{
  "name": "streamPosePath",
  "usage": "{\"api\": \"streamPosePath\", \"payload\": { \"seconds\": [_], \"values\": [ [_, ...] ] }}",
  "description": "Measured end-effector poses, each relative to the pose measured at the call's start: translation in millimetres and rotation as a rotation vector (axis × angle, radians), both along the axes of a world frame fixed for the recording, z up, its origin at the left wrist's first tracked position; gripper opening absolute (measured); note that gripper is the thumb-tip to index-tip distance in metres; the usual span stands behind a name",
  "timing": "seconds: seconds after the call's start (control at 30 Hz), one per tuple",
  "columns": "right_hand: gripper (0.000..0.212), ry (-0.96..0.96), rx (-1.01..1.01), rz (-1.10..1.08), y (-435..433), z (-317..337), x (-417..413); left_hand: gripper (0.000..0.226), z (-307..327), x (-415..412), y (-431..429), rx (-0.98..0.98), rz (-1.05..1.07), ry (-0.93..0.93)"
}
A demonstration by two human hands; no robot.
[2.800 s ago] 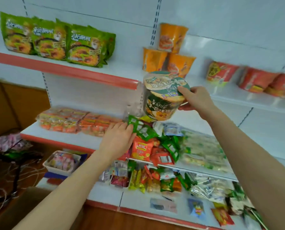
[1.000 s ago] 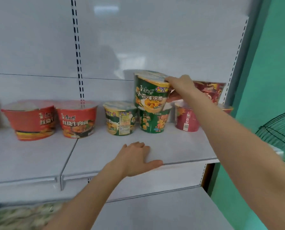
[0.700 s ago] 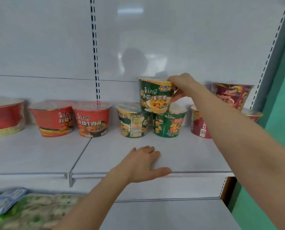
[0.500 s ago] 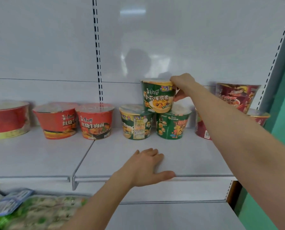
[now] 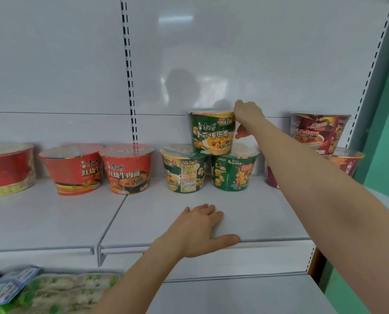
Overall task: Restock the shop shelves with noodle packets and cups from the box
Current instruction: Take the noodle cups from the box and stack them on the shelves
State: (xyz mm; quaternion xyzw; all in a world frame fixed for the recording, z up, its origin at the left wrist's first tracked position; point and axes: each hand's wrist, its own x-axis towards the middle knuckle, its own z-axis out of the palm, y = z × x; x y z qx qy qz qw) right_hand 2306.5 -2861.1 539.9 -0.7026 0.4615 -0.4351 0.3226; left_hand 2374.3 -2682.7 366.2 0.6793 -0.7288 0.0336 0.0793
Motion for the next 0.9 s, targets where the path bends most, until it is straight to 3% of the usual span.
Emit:
{"api": "streamPosePath", "payload": {
  "seconds": [0.2, 0.3, 0.63, 0.7, 0.8, 0.9],
  "values": [
    [0.038, 0.116, -0.366, -0.037, 16.3, -33.2, -44.5, 0.102, 1.6, -2.3, 2.2, -0.055, -0.019, -0.036],
    [0.033, 0.177, -0.447, -0.001, 31.3, -63.0, -82.0, 0.099, 2.6, -4.3, 2.2, -0.126, -0.051, -0.07],
    [0.025, 0.308, -0.336, -0.127, 43.3, -146.7, -202.9, 0.099, 9.0, -60.7, -16.4, -0.185, -0.138, -0.014],
    [0.026, 0.331, -0.321, -0.16, 36.7, -152.8, -225.6, 0.089, 8.8, -82.2, -30.1, -0.164, -0.166, -0.044],
    [0.027, 0.339, -0.299, -0.192, 24.7, -155.1, -258.4, 0.057, 10.1, -112.6, -54.0, -0.147, -0.178, -0.054],
    [0.027, 0.32, -0.302, -0.217, 2.0, -152.8, -291.7, 0.051, 16.9, -142.4, -79.7, -0.154, -0.166, -0.054]
  ]
}}
